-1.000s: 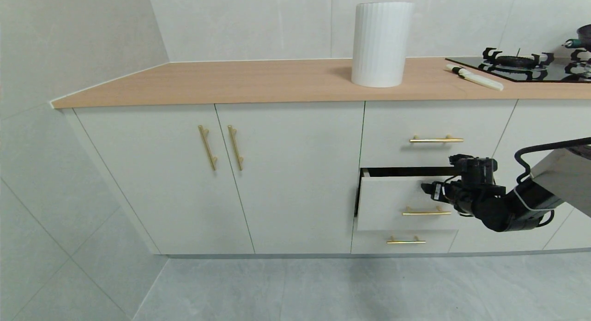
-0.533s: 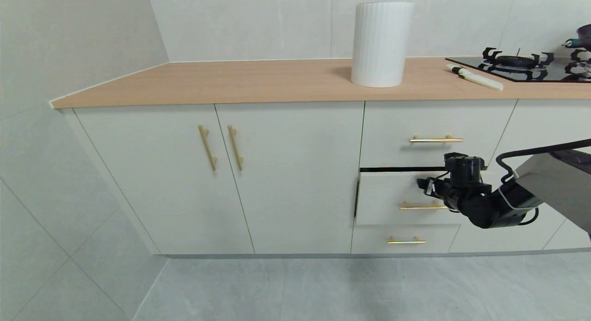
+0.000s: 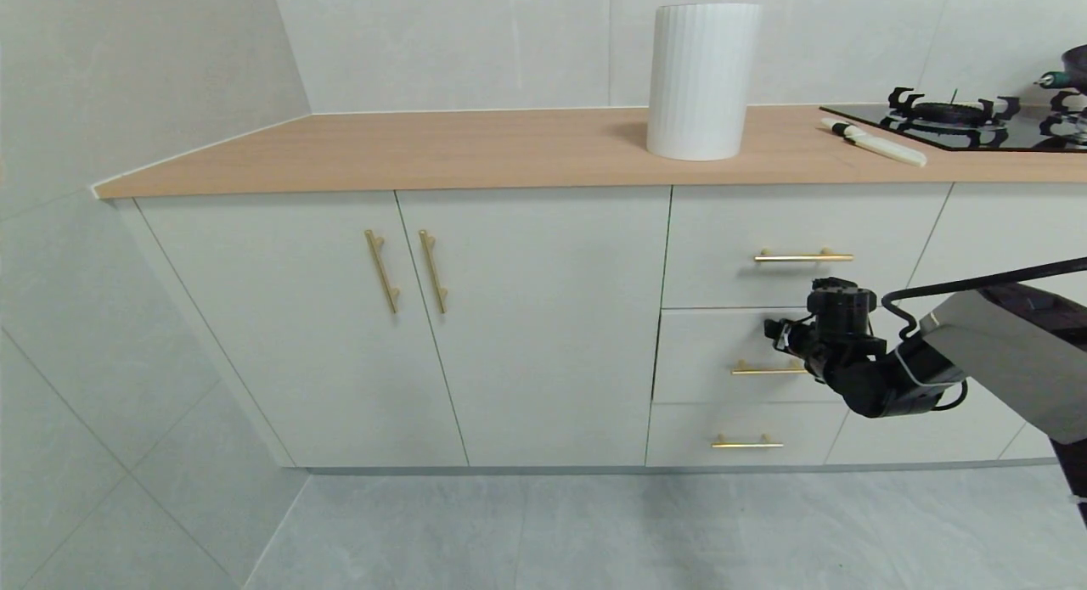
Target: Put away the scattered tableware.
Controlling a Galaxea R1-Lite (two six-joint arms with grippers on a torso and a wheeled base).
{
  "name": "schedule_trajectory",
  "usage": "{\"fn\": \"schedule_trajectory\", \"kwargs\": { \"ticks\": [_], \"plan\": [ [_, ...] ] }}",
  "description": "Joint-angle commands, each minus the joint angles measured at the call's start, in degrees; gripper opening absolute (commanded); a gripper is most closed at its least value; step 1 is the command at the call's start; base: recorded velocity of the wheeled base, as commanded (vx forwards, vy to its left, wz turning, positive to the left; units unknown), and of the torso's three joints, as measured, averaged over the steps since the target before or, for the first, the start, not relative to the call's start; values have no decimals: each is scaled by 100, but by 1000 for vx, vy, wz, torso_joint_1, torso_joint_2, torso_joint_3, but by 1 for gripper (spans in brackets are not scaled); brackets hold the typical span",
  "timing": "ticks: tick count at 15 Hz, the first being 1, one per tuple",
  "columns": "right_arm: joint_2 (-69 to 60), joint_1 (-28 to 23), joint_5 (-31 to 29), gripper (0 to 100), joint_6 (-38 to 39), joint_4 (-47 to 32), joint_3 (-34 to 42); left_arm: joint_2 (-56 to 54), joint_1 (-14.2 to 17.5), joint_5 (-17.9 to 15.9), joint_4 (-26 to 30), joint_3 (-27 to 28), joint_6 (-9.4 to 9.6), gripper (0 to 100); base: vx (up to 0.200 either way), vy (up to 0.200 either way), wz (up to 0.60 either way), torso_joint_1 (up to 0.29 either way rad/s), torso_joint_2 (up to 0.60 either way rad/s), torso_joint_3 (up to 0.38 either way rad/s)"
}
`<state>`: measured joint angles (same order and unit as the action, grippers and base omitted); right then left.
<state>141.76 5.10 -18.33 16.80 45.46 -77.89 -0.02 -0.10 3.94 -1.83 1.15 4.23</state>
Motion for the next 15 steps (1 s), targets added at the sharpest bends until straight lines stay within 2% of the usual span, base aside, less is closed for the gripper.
{"fn": "schedule_trajectory", "kwargs": {
  "ticks": [1,9,13,15],
  "plan": [
    [53,0,-3,100,-1,-2,-42,2,1,2,-2,0,-1,100,0,0,0,0,0,0],
    [255,-35,-337,100,87,-2,-456,2,1,2,-2,0,-1,100,0,0,0,0,0,0],
    [115,-96,-364,100,87,-2,-376,2,1,2,-2,0,-1,100,0,0,0,0,0,0],
    [-246,-158,-478,100,87,16,-69,2,1,2,-2,0,-1,100,0,0,0,0,0,0]
  ]
}}
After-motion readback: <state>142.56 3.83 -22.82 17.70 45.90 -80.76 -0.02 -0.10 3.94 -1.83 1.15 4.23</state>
